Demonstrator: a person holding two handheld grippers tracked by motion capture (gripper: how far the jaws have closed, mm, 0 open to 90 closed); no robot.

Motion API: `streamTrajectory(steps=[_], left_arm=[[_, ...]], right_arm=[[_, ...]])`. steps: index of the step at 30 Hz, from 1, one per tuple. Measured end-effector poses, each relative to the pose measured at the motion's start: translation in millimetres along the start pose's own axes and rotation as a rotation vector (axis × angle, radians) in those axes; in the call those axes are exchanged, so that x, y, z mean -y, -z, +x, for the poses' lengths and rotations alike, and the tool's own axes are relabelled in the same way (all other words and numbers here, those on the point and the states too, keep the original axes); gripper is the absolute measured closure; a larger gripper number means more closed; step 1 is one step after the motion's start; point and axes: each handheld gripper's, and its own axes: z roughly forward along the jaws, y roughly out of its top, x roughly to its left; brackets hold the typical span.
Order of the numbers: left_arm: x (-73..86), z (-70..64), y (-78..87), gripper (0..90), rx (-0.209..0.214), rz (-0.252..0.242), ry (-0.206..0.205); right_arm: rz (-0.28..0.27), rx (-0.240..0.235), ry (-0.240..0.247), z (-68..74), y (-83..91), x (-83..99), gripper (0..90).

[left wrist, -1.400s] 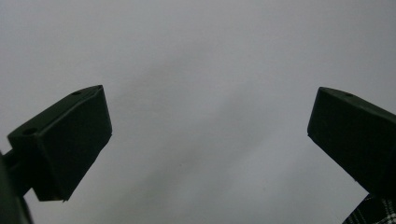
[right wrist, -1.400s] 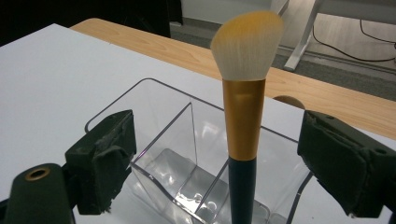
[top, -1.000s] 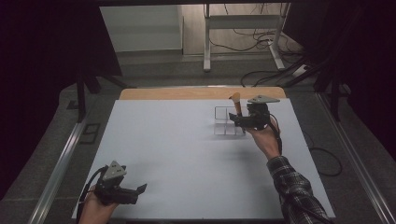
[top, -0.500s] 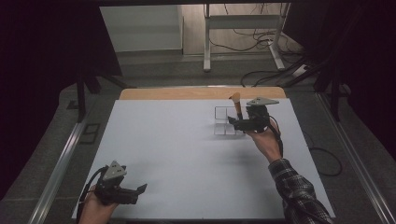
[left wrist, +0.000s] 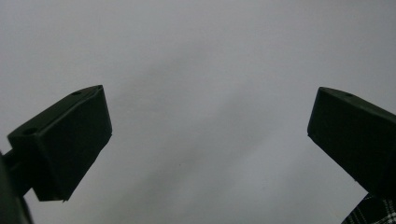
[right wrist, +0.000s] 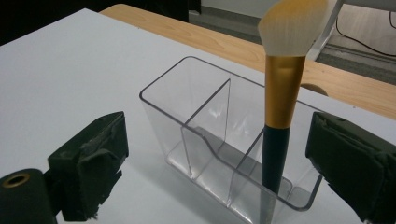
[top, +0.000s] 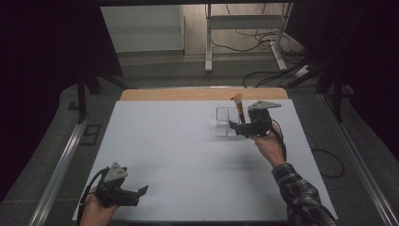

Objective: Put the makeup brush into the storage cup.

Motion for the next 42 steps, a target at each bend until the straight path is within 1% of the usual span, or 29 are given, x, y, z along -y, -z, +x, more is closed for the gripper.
streamTrajectory(steps=[10, 20, 26, 35, 42], left_arm=[[0.0, 0.1, 0.2, 0.6, -0.001, -0.002, 0.001], [-0.1, -0.1, 0.4, 0.6, -0.002, -0.004, 0.0], [-0.1, -0.1, 0.5, 0.6, -0.002, -0.004, 0.0], [-0.1, -0.1, 0.5, 0.6, -0.001, -0.004, 0.0], [-0.1, 0.0, 0.6, 0.6, -0.001, -0.005, 0.001]], right_arm=[[0.016, -0.016, 0.007, 3.6, 4.2, 3.8, 3.5], [0.034, -0.021, 0.019, 7.3, 10.5, 6.5, 2.5], [0.052, -0.021, 0.042, 10.0, 13.8, 9.2, 2.2], [0.06, -0.026, 0.061, 14.6, 19.0, 12.7, 1.9], [0.063, -0.039, 0.06, 18.0, 21.9, 16.7, 1.7]])
